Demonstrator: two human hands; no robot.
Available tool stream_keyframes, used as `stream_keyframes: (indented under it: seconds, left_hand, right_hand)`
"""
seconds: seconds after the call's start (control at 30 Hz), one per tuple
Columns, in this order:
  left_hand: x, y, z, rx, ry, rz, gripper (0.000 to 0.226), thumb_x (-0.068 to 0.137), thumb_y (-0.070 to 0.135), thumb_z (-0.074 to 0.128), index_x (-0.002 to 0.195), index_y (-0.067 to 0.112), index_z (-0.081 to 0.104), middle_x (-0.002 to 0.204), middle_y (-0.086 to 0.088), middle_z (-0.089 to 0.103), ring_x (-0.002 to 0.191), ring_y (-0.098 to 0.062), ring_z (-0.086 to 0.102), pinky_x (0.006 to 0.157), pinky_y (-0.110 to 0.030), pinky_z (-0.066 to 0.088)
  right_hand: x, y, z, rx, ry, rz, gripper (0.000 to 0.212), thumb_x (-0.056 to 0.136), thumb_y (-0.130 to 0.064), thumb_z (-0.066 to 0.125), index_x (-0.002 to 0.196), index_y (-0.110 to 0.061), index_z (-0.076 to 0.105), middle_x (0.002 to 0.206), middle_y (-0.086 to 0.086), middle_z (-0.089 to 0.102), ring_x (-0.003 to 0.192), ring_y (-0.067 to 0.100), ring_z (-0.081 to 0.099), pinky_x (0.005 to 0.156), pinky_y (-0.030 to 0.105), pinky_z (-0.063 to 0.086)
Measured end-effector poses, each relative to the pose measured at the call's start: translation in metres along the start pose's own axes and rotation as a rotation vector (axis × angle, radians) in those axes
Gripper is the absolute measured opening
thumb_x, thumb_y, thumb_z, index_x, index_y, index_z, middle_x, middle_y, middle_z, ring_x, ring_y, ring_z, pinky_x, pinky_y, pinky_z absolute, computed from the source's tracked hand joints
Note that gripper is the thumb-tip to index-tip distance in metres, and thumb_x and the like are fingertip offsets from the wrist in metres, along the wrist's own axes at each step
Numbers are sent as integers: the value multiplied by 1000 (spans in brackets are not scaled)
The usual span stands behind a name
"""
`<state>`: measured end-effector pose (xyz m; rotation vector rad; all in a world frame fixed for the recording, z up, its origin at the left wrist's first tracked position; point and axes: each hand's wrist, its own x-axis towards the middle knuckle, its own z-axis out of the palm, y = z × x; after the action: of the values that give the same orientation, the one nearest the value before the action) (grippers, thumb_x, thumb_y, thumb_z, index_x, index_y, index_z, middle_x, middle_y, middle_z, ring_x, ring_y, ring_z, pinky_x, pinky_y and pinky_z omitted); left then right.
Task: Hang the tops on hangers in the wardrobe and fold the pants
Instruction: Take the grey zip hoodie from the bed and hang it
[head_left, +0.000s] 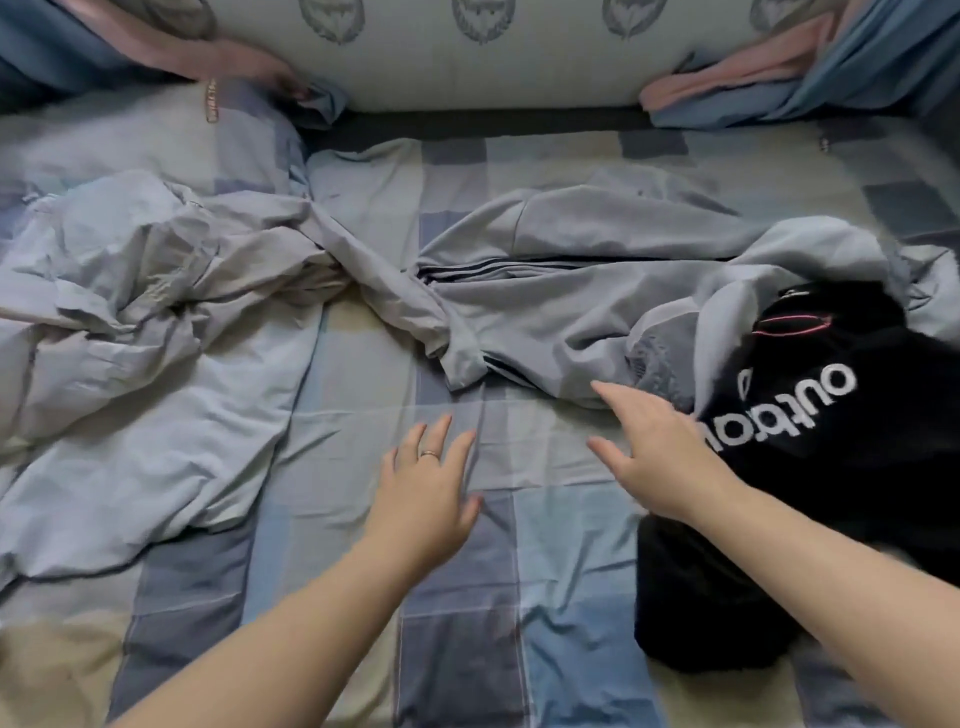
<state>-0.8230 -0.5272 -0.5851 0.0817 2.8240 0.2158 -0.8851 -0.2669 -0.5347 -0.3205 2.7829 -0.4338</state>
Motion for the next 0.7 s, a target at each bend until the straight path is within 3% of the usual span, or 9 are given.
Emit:
stream_keyframes:
  seconds: [0.1,0.23,0.33,0.4,0.53,0.63,0.7]
  left_hand:
    - [95,-10,68,76,106,135,80,95,53,52,160,28,12,170,-4,-4,155,-29,5,123,-44,16]
    - [202,-6,112,50,276,233,88,88,63,59,159,34,16,170,-1,2,147,-31,23,116,-44,31]
    - [245,-9,129,-31,409,132,77,86,71,55,153,45,28,165,9,24,135,-30,35,103,-44,37]
    - [261,-11,137,-75,512,76,58,89,66,53,144,48,43,152,13,42,126,-29,43,96,-42,38]
    - [275,-9,138,-142,620,42,25,97,49,50,115,37,62,125,6,57,112,-31,49,84,-39,36]
    - [268,-4,133,-146,540,16,24,101,42,45,113,30,62,125,3,57,112,-33,48,86,-40,36]
    - [249,-2,130,-160,447,-16,23,102,39,45,112,27,62,125,1,56,113,-34,47,87,-40,34]
  right_hand:
    - [90,20,75,-100,49,-12,69,97,-44,54,157,-28,23,165,4,21,150,22,18,118,43,24]
    - [171,46,141,-210,126,15,73,94,-47,58,156,-40,21,167,8,9,150,33,15,120,47,20]
    - [200,65,171,-220,268,80,68,91,-48,57,153,-40,31,159,8,30,141,33,34,111,47,32]
    - [209,75,189,-215,411,68,57,91,-43,58,147,-35,45,149,6,45,132,31,46,103,45,35]
    - [215,82,206,-97,650,10,38,90,-24,58,127,-25,65,131,8,61,114,35,59,95,46,39]
    - [210,76,198,-177,503,57,37,97,-27,49,133,-29,60,136,2,57,126,30,50,106,45,32]
    - [199,67,189,-282,310,115,43,102,-35,38,145,-35,46,152,-2,40,145,26,29,118,54,12]
